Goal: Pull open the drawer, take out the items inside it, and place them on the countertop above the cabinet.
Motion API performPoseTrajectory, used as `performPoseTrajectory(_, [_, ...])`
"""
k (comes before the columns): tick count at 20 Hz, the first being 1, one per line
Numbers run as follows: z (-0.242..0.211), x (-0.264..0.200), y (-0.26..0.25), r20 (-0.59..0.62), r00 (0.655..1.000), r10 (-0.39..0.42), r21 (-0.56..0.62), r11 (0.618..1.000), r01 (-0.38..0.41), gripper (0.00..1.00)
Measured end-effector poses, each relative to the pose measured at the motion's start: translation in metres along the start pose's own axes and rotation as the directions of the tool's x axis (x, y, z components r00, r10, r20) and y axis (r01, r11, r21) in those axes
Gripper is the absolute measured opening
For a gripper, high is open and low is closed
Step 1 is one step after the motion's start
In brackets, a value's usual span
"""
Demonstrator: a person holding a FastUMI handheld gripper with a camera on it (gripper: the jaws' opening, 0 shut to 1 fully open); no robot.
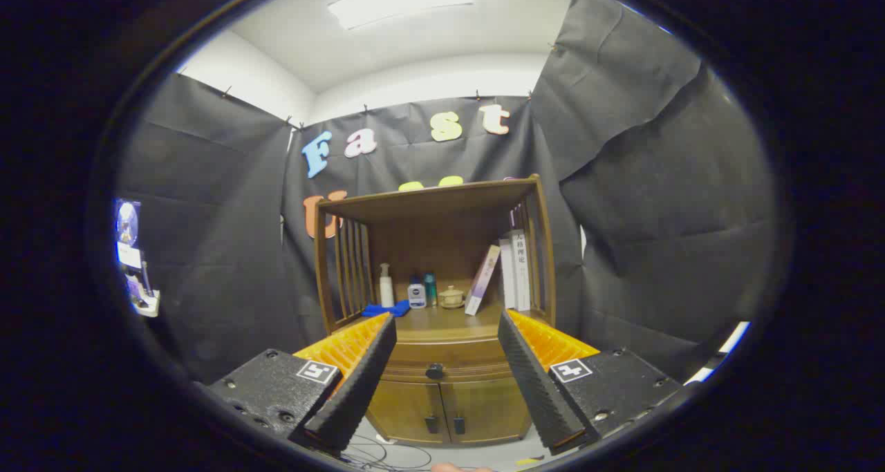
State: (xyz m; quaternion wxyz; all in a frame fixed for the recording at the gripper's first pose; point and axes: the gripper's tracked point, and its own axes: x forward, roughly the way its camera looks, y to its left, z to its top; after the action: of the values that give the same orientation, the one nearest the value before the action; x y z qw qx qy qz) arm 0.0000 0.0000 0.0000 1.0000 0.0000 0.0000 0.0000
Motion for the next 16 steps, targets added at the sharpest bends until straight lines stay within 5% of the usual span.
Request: performPoseTrajectory(16, [-0.011,0.014,0.006,0.010,1.000,-0.007,-0.048,0.999,0.008,0.97])
